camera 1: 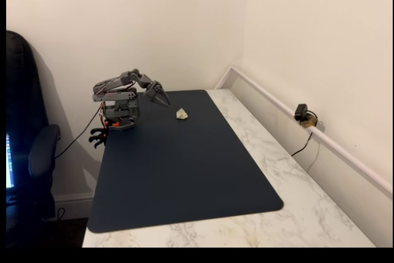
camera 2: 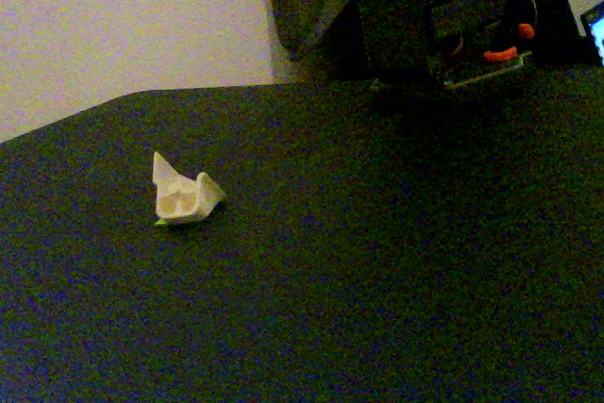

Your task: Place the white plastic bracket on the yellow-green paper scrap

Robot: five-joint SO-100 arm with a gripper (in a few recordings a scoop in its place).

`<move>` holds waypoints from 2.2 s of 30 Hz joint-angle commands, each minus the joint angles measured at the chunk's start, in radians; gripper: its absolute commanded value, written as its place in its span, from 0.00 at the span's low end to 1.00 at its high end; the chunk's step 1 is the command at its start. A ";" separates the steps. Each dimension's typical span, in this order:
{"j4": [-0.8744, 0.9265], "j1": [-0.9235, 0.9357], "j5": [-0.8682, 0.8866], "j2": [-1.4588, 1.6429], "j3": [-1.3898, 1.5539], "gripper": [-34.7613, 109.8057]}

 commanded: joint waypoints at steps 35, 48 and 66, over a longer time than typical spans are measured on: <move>0.058 0.072 -0.052 0.058 0.107 0.24; 0.058 0.072 -0.052 0.058 0.107 0.24; 0.058 0.072 -0.052 0.058 0.107 0.24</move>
